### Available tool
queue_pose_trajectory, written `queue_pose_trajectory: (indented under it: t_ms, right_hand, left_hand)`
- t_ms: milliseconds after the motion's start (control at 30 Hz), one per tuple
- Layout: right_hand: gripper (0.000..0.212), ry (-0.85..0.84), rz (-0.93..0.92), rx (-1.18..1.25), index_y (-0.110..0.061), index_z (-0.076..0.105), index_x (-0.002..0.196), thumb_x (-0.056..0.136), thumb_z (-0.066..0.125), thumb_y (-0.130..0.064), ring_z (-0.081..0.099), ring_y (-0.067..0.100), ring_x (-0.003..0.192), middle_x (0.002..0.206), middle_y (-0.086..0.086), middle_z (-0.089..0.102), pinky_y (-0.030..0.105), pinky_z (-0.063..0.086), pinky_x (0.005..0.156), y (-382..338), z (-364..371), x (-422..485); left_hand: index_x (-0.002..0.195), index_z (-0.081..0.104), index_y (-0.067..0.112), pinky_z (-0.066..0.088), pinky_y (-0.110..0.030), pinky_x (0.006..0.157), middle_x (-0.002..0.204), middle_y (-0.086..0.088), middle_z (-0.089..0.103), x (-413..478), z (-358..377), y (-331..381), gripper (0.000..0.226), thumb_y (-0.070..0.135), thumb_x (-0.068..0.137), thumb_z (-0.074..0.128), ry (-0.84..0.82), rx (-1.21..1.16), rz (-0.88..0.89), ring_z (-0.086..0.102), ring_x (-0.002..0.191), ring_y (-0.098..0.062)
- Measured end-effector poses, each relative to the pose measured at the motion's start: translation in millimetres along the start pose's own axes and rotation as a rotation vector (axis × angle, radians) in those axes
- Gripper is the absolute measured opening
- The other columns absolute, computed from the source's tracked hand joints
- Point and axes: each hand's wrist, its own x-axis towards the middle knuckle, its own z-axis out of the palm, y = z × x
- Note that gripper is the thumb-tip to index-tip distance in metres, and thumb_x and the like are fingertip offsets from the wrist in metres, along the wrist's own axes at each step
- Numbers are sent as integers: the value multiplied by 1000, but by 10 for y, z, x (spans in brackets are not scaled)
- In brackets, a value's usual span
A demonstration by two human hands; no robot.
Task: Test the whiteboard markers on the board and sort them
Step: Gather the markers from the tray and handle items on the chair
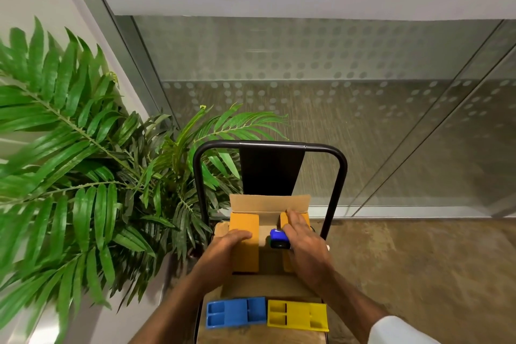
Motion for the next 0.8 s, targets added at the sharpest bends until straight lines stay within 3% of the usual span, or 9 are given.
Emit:
queue_pose_trajectory:
  t_ms: [100, 200, 267, 333, 400, 467, 533, 667, 800]
  right_hand:
    - [42, 9, 11, -36, -16, 59, 122, 83, 75, -12, 31, 35, 143, 156, 16, 31, 45, 37, 104, 25, 13, 9]
    - [29, 2, 2, -13, -18, 53, 127, 98, 54, -19, 9, 31, 150, 162, 12, 9, 42, 19, 112, 53, 25, 12]
    - [34, -15, 15, 36, -19, 45, 138, 104, 42, -25, -4, 24, 150, 164, 7, -3, 38, 11, 115, 43, 6, 18]
    - [43, -29, 65, 129, -18, 32, 149, 107, 33, -26, -11, 17, 150, 163, -1, -11, 36, 6, 118, 7, -43, 26]
    - [46, -38, 61, 129, -16, 28, 150, 105, 38, -18, -13, 17, 149, 161, -2, -14, 39, 8, 121, -27, -105, 36]
    - [46, -4, 30, 54, -19, 36, 144, 100, 46, -11, -16, 19, 147, 163, 2, -11, 39, 4, 118, -61, -181, 55]
    - [40, 20, 39, 44, -24, 43, 135, 97, 48, -11, -19, 17, 146, 164, 2, -9, 36, -1, 115, -104, -292, 90]
    - [35, 102, 37, 26, -26, 51, 120, 90, 55, -8, -15, 18, 149, 165, 0, -5, 38, 0, 117, -158, -447, 150]
    - [35, 84, 20, -4, -25, 52, 120, 89, 55, -9, -15, 20, 150, 165, 5, -3, 39, -5, 118, -202, -471, 210]
  left_hand:
    - [152, 33, 43, 25, -45, 124, 164, 9, 27, -95, -33, -99, 67, 13, 92, 36, -60, 181, -13, 21, 153, -23]
    - [159, 11, 41, 9, -48, 127, 170, 8, 2, -226, -98, -130, 99, -20, 87, 39, -155, 301, -113, 0, 157, -24]
    - [158, 5, 46, 9, -53, 126, 168, 12, -6, -305, -120, -174, 100, -11, 91, 55, -222, 333, -84, -6, 155, -25]
    - [158, 4, 45, 9, -54, 125, 163, 19, -12, -363, -132, -200, 101, 17, 90, 74, -266, 359, -41, -11, 151, -18]
    - [155, 8, 53, 10, -57, 126, 163, 22, -8, -361, -112, -264, 103, 45, 81, 79, -233, 286, 1, -9, 150, -14]
    - [147, 12, 63, 9, -57, 126, 165, 22, 2, -339, -74, -324, 93, 75, 73, 66, -167, 204, 60, -3, 155, -14]
    - [147, 20, 62, 15, -54, 126, 164, 23, 15, -317, -22, -387, 88, 93, 69, 48, -80, 154, 89, 11, 155, -14]
    - [152, 36, 41, 38, -43, 119, 158, 16, 40, -252, 88, -409, 77, 78, 86, 50, 109, -45, 113, 39, 143, -3]
    - [158, 33, 24, 35, -41, 119, 159, 5, 38, -113, 272, -370, 75, 43, 94, 67, 341, 18, 55, 39, 142, -10]
